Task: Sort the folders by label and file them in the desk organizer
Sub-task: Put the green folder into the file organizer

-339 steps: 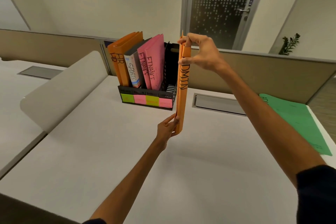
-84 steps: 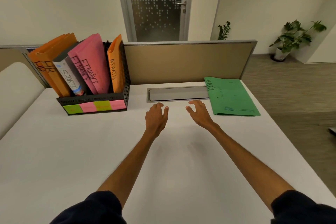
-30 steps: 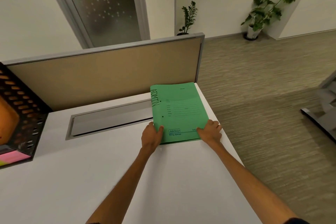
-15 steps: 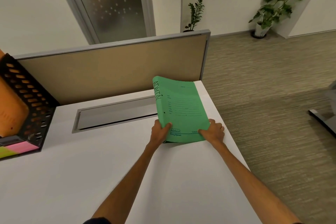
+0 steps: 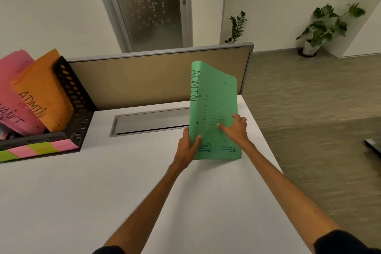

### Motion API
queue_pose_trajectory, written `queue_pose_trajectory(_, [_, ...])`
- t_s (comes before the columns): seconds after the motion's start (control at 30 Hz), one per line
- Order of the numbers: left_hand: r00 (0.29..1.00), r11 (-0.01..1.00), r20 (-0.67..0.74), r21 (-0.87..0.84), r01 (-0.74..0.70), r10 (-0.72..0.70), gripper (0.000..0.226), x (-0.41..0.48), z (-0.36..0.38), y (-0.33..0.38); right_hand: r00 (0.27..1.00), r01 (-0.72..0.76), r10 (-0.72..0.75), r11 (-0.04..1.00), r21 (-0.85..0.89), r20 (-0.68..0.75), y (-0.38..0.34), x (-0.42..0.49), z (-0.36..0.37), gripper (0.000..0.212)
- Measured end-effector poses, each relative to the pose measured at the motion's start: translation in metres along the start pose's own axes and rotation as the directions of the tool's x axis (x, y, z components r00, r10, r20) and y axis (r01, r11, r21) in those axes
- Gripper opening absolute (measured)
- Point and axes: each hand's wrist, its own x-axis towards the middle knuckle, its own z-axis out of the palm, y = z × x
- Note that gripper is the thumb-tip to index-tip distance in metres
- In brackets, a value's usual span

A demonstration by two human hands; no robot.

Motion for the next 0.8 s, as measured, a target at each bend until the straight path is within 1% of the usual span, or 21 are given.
queue_pose_trajectory(0.1, [0.998,0.997,-0.031,0.056,-0.061,0.063,0.033,-0.016,-0.017,0.007,0.982,0.187,-0.186,0.982,0.033,-0.022,-0.046,-0.010,0.000,0.077])
queue_pose_trajectory(0.2, [0.993,0.990,-0.041,0.089,-0.111,0.115,0.029,-0.032,-0.033,0.012,0.937,0.349,-0.346,0.935,0.059,-0.052,-0.096,-0.023,-0.005,0.081])
queue_pose_trajectory(0.33, [0.988,0.988,-0.078,0.085,-0.129,0.136,0.027,-0.055,-0.055,0.013,0.873,0.488,-0.479,0.862,0.136,-0.093,-0.158,-0.041,-0.017,0.090])
queue_pose_trajectory(0.43, [0.985,0.985,-0.082,0.102,-0.140,0.149,0.027,-0.072,-0.076,0.012,0.810,0.586,-0.577,0.805,0.093,-0.108,-0.194,-0.057,-0.021,0.091])
queue_pose_trajectory(0.5, [0.986,0.986,-0.082,0.098,-0.136,0.144,0.026,-0.083,-0.090,0.011,0.780,0.624,-0.619,0.780,0.045,-0.096,-0.212,-0.070,-0.018,0.089])
queue_pose_trajectory(0.57, [0.986,0.985,-0.091,0.115,-0.131,0.142,0.026,-0.094,-0.103,0.009,0.768,0.637,-0.631,0.770,0.026,-0.111,-0.227,-0.084,-0.013,0.083])
queue_pose_trajectory(0.67, [0.975,0.961,-0.138,0.241,-0.138,0.175,0.033,-0.111,-0.122,0.001,0.756,0.642,-0.632,0.767,0.004,-0.171,-0.247,-0.106,-0.008,0.071])
queue_pose_trajectory(0.8, [0.969,0.935,-0.172,0.337,-0.109,0.175,0.044,-0.134,-0.147,-0.006,0.715,0.685,-0.682,0.727,-0.043,-0.153,-0.276,-0.139,-0.001,0.067])
